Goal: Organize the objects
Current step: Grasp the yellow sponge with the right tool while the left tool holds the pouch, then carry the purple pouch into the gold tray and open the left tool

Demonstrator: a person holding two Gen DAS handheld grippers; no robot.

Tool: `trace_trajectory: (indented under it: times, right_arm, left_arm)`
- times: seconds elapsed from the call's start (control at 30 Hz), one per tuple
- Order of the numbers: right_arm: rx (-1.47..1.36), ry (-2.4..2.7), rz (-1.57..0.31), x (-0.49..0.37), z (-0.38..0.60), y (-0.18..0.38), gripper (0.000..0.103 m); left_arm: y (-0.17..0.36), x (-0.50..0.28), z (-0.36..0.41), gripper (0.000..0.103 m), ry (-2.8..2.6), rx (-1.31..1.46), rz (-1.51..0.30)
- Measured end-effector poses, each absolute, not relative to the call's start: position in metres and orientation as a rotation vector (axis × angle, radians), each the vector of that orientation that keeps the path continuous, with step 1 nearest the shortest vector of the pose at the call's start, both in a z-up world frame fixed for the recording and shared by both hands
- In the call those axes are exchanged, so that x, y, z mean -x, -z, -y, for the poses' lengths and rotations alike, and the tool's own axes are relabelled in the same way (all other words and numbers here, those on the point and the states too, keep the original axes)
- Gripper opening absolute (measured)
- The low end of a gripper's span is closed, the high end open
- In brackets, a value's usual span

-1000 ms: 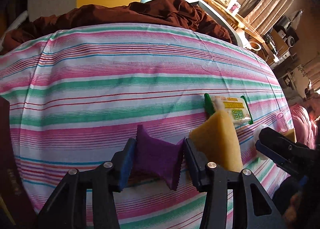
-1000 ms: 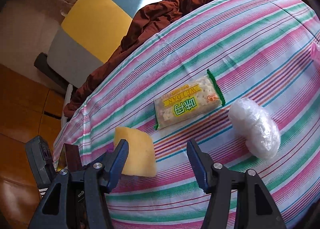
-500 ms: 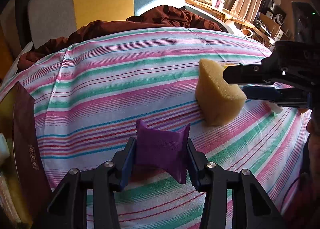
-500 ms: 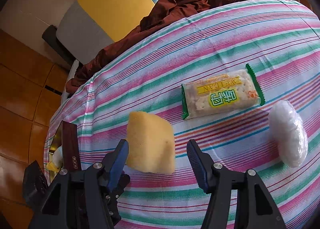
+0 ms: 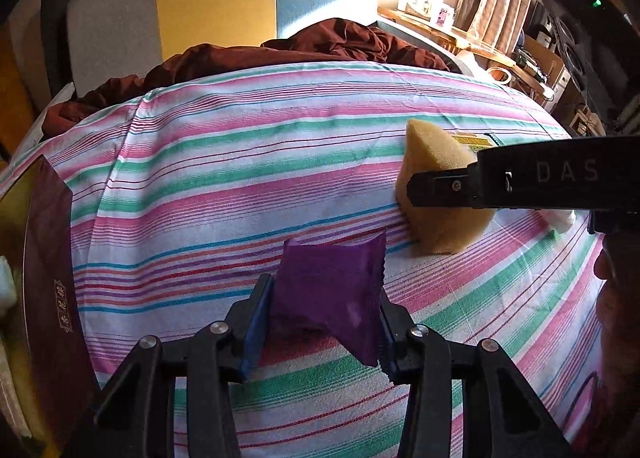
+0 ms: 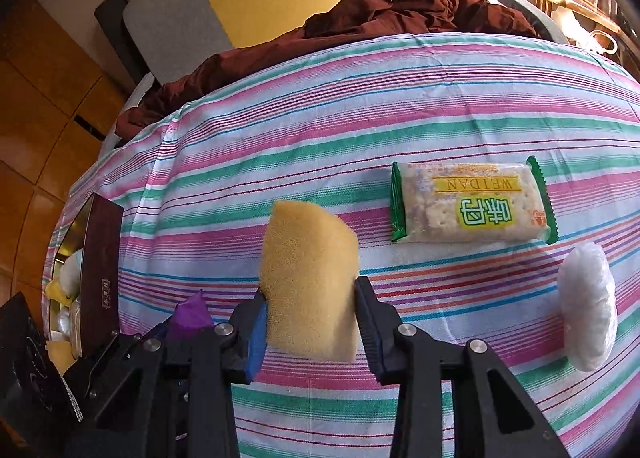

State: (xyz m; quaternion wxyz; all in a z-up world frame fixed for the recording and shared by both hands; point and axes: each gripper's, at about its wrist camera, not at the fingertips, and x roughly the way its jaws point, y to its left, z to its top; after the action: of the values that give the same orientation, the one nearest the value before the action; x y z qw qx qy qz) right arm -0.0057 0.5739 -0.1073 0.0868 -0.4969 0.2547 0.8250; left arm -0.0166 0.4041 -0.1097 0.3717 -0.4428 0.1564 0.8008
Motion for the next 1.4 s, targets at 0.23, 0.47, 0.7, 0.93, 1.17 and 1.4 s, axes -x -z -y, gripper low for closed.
trace_trajectory:
  times: [0.23,0.47,0.7,0.93,1.17,1.4]
  right_arm:
    - [1.488,-2.468,-0.753,0.006,-0.575,0.107,0.039]
    - [1.494,-2.474,-0.739,0.006,-0.574,0.107,0.039]
    - [1.496,-2.479,-0.714,0.006,-0.572,0.107,0.039]
    - [1.504,-2.497,-0.672,0.005,-0.567,0.106,0.039]
    - [1.527,-2.531,-0.629,0.005,-0.555,0.105,0.039]
    - [1.533,-2.534,-0.612,0.004,-0.553,0.106,0.039]
  left_arm:
    - [0.107,0.011,-0.403,0.042,-2.074,1.099,-0.454]
    - [0.095,-0.002,-0.389,0.042,-2.096,1.065,-0.454]
    - [0.068,-0.012,-0.371,0.042,-2.130,0.999,-0.428]
    - [0.043,-0.018,-0.346,0.042,-2.182,0.944,-0.391]
    - [0.028,-0.017,-0.311,0.042,-2.244,0.933,-0.355]
    - [0.021,-0.009,-0.268,0.042,-2.311,0.946,-0.305]
